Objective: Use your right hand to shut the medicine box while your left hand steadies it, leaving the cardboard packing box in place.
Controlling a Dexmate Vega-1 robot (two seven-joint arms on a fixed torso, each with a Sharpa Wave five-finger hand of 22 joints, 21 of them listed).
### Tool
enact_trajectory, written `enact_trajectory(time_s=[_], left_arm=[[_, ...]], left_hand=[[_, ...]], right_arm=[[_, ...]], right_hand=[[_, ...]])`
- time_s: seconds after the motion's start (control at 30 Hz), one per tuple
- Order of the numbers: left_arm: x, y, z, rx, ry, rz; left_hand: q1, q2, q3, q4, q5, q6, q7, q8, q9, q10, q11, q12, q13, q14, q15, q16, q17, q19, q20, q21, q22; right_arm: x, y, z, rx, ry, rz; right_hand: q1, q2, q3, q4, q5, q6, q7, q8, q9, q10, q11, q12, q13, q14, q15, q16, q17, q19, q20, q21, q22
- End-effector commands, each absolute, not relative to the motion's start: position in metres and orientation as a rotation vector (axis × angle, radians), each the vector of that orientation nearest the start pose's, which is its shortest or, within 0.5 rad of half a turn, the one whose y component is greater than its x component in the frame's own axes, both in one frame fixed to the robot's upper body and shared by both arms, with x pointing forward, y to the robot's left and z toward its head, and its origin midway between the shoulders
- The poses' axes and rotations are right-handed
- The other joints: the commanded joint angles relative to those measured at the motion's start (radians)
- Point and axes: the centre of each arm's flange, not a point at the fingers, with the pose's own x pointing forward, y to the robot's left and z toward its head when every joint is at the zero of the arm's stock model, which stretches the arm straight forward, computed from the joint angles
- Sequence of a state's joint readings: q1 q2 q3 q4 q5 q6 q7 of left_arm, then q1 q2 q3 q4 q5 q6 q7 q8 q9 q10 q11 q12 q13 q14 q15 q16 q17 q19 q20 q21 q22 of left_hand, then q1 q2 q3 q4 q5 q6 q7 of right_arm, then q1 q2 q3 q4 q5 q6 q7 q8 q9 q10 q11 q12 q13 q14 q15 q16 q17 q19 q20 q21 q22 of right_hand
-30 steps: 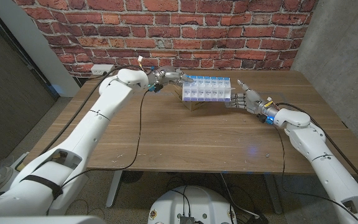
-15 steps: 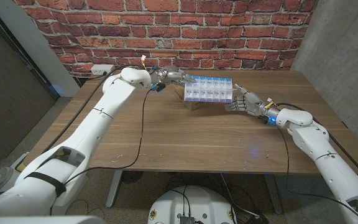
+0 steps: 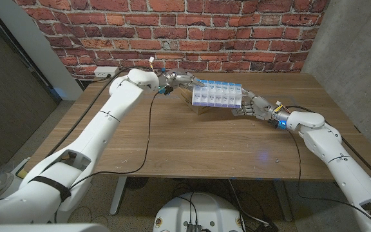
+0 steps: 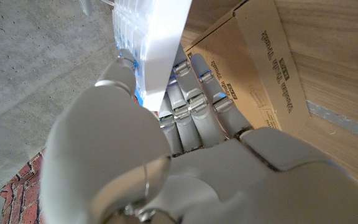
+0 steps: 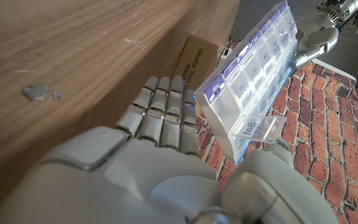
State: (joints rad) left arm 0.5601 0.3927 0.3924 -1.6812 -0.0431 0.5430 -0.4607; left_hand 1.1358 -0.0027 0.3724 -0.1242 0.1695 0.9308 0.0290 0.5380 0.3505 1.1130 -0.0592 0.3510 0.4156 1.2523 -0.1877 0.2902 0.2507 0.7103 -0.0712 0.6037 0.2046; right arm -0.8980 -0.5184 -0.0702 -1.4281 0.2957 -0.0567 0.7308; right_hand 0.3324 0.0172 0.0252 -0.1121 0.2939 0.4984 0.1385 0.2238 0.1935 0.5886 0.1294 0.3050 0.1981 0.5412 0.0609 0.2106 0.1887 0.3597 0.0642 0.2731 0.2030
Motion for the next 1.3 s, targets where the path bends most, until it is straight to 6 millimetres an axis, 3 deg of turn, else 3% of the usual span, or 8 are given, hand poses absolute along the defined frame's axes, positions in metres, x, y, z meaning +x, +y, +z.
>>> enact_trajectory(time_s=[0.03,0.23,0.37,0.53,0.77,1.1,1.23,1.3], left_arm=[[0.618,0.146,0.124,0.603,-0.363,-0.48],[0.617,0.147,0.126,0.586,-0.373,-0.47],[0.616,0.148,0.127,0.578,-0.378,-0.468],[0.616,0.15,0.126,0.549,-0.391,-0.472],[0.616,0.148,0.124,0.534,-0.402,-0.489],[0.619,0.144,0.12,0.537,-0.397,-0.503],[0.62,0.144,0.12,0.536,-0.394,-0.501],[0.621,0.144,0.12,0.536,-0.393,-0.501]], left_hand=[[0.084,0.083,0.031,-0.012,0.005,0.032,0.026,0.007,0.004,0.046,-0.041,0.0,0.003,0.02,-0.025,0.003,0.001,-0.006,-0.055,0.012,0.001],[0.083,0.082,0.032,-0.011,0.005,0.031,0.027,0.007,0.006,0.044,-0.04,-0.002,0.006,0.021,-0.024,0.003,0.002,-0.005,-0.054,0.016,0.001],[0.083,0.082,0.033,-0.012,0.005,0.032,0.029,0.005,0.005,0.045,-0.04,-0.002,0.008,0.021,-0.025,0.003,0.002,-0.006,-0.054,0.019,0.0],[0.083,0.081,0.035,-0.012,0.005,0.033,0.026,0.005,0.006,0.044,-0.04,-0.003,0.009,0.019,-0.025,0.002,0.003,-0.006,-0.054,0.023,0.0],[0.082,0.081,0.036,-0.011,0.006,0.033,0.026,0.005,0.008,0.044,-0.042,-0.005,0.012,0.019,-0.025,0.002,0.004,-0.008,-0.055,0.028,-0.001],[0.08,0.081,0.039,-0.01,0.006,0.036,0.025,0.003,0.007,0.044,-0.043,-0.007,0.017,0.017,-0.026,0.001,0.006,-0.013,-0.057,0.034,-0.002],[0.079,0.08,0.039,-0.009,0.006,0.036,0.025,0.002,0.008,0.045,-0.044,-0.007,0.018,0.018,-0.025,0.001,0.007,-0.014,-0.058,0.036,-0.002],[0.078,0.08,0.04,-0.01,0.006,0.036,0.024,0.002,0.008,0.045,-0.044,-0.008,0.019,0.018,-0.026,0.001,0.007,-0.014,-0.058,0.038,-0.002]], right_arm=[[0.624,-0.314,-0.024,-0.401,-0.348,0.701],[0.624,-0.315,-0.024,-0.389,-0.36,0.709],[0.625,-0.315,-0.024,-0.362,-0.366,0.702],[0.627,-0.314,-0.027,-0.314,-0.406,0.689],[0.63,-0.311,-0.029,-0.24,-0.453,0.677],[0.634,-0.309,-0.031,-0.16,-0.495,0.657],[0.634,-0.31,-0.031,-0.132,-0.524,0.625],[0.634,-0.311,-0.032,-0.107,-0.54,0.606]], right_hand=[[0.1,0.05,0.047,-0.037,-0.013,-0.013,-0.003,-0.006,0.003,-0.008,-0.004,-0.011,0.004,-0.006,-0.008,-0.005,0.005,-0.009,-0.002,-0.005,0.005],[0.2,0.094,0.098,-0.06,-0.039,-0.032,-0.004,-0.014,0.004,-0.022,-0.006,-0.023,0.005,-0.019,-0.019,-0.011,0.003,-0.026,-0.009,-0.011,0.007],[0.208,0.097,0.103,-0.06,-0.044,-0.032,-0.002,-0.014,0.003,-0.023,-0.004,-0.024,0.005,-0.019,-0.016,-0.011,0.003,-0.027,-0.009,-0.012,0.007],[0.199,0.115,0.109,-0.035,-0.07,0.022,-0.016,0.003,0.003,0.029,-0.007,-0.008,0.005,0.026,-0.022,0.006,0.006,-0.001,-0.019,0.0,0.01],[0.201,0.165,0.144,-0.004,-0.089,0.133,-0.058,0.029,0.002,0.143,-0.038,0.023,0.003,0.14,-0.077,0.034,0.01,0.053,-0.038,0.028,0.015],[0.139,0.191,0.18,0.1,-0.073,0.206,-0.097,0.036,0.003,0.218,-0.056,0.04,0.008,0.214,-0.119,0.061,0.029,0.048,-0.077,0.04,0.029],[0.137,0.192,0.227,0.147,-0.059,0.245,-0.11,0.042,0.005,0.281,-0.067,0.064,0.02,0.273,-0.141,0.088,0.044,0.063,-0.083,0.056,0.035],[0.144,0.193,0.268,0.177,-0.052,0.282,-0.118,0.056,0.013,0.322,-0.083,0.08,0.031,0.313,-0.158,0.112,0.061,0.078,-0.087,0.071,0.04]])
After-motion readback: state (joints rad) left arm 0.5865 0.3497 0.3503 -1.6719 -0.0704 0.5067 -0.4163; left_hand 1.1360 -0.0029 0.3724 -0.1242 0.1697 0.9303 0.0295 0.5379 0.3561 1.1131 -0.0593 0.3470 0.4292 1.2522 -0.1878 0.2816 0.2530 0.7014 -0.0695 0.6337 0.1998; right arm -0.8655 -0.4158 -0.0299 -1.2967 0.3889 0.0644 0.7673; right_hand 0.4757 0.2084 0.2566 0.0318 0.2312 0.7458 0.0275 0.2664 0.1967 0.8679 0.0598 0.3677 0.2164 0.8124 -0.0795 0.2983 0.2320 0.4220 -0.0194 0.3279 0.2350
